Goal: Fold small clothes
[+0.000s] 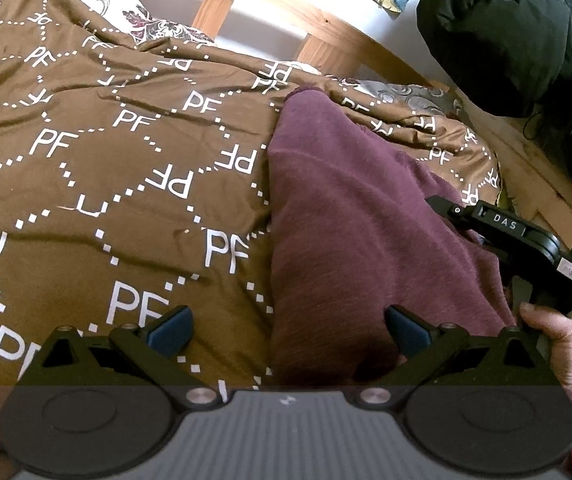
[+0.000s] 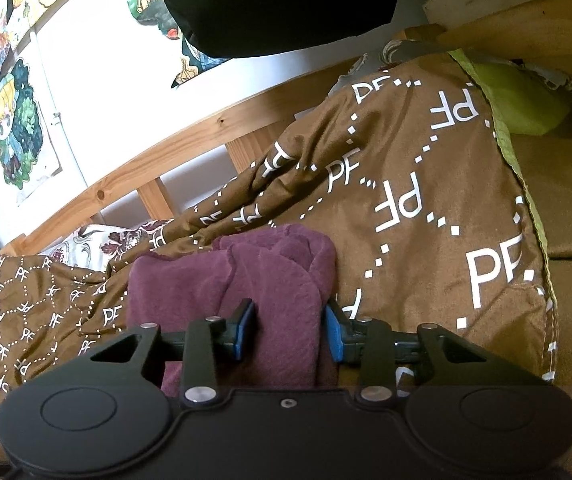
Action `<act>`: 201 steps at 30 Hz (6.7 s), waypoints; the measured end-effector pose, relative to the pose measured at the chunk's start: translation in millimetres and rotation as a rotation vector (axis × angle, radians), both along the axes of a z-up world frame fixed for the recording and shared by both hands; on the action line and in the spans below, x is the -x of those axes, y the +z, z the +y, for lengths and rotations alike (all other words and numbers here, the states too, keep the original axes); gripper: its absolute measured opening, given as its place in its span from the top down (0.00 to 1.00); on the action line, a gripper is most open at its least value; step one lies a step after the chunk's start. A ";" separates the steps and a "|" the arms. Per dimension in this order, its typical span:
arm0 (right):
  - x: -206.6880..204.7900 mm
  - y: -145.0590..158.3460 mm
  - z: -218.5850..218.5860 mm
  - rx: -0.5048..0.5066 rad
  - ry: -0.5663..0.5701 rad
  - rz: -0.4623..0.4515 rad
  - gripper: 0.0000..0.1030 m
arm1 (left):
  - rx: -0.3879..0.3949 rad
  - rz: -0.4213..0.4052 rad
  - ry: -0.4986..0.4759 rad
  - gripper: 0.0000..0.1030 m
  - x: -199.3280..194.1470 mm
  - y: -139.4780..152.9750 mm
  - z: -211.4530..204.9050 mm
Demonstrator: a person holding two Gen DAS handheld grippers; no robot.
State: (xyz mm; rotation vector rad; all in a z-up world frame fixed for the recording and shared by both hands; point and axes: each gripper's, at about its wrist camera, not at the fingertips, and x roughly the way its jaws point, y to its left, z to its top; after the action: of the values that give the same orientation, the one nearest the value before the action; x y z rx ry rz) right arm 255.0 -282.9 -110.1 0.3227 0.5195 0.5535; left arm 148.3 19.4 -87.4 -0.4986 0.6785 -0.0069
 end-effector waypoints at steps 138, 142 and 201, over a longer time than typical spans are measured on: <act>21.0 14.5 226.5 0.297 0.076 -0.075 0.17 | 0.027 0.072 0.255 0.09 50.2 16.9 177.0; 31.5 20.5 215.4 0.257 0.070 -0.064 0.13 | 0.025 0.080 0.258 0.05 48.8 18.0 176.3; 237.3 92.8 106.1 0.119 0.083 -0.260 0.01 | -0.458 -0.120 0.295 0.01 162.2 117.2 70.9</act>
State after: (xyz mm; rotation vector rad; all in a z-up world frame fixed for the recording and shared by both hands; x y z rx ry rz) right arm 17.7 -176.8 -17.3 0.1129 0.3131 0.6315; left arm -13.9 90.3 29.8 -0.1502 0.4640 0.3856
